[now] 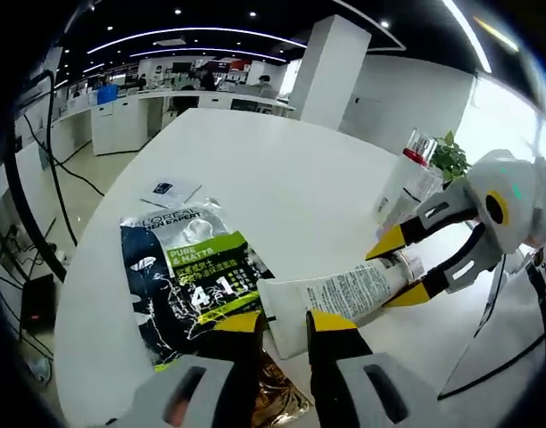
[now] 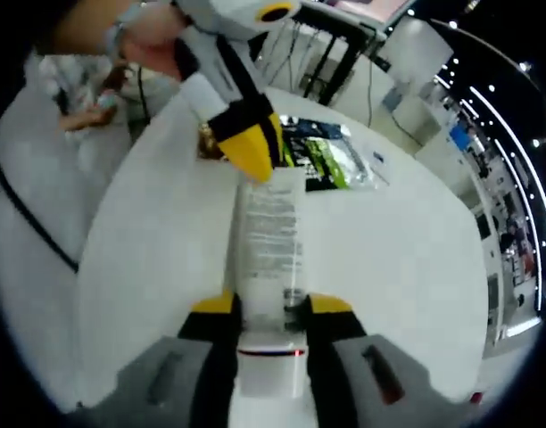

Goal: Arrange the skincare products in the storage area until every visible bottle or jar stands upright without overlapping.

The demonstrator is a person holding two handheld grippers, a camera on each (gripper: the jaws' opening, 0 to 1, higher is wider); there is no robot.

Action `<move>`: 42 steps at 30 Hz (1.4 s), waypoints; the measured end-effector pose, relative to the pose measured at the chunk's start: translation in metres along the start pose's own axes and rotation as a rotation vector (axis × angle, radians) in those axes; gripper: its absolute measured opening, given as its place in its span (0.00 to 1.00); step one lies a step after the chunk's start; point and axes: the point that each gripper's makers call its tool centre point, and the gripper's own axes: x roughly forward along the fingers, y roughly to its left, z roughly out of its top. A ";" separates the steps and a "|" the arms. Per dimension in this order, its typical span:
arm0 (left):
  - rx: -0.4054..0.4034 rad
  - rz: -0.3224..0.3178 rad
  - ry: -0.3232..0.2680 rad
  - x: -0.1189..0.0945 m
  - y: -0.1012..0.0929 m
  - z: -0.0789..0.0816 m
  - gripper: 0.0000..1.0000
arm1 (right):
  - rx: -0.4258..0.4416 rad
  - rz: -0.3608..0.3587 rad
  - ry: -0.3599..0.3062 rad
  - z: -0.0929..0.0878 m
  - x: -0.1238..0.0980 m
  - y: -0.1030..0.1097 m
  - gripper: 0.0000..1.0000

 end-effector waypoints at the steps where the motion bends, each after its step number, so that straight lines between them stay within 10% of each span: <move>1: -0.001 -0.006 0.009 0.000 0.000 -0.001 0.19 | -0.036 -0.014 -0.020 0.002 -0.001 0.000 0.27; 13: -0.085 -0.129 0.027 0.003 -0.004 -0.001 0.22 | -0.114 -0.073 -0.099 0.004 -0.003 0.001 0.27; 23: -0.233 -0.217 -0.045 -0.010 -0.007 0.019 0.12 | 0.007 -0.087 -0.135 0.002 -0.003 -0.002 0.27; 31: -0.141 -0.243 0.005 -0.021 -0.014 0.015 0.10 | -0.035 -0.123 -0.137 0.004 -0.006 0.001 0.28; 42: -0.149 -0.356 -0.103 -0.042 -0.029 0.054 0.06 | 0.122 -0.151 -0.222 0.011 -0.017 -0.011 0.28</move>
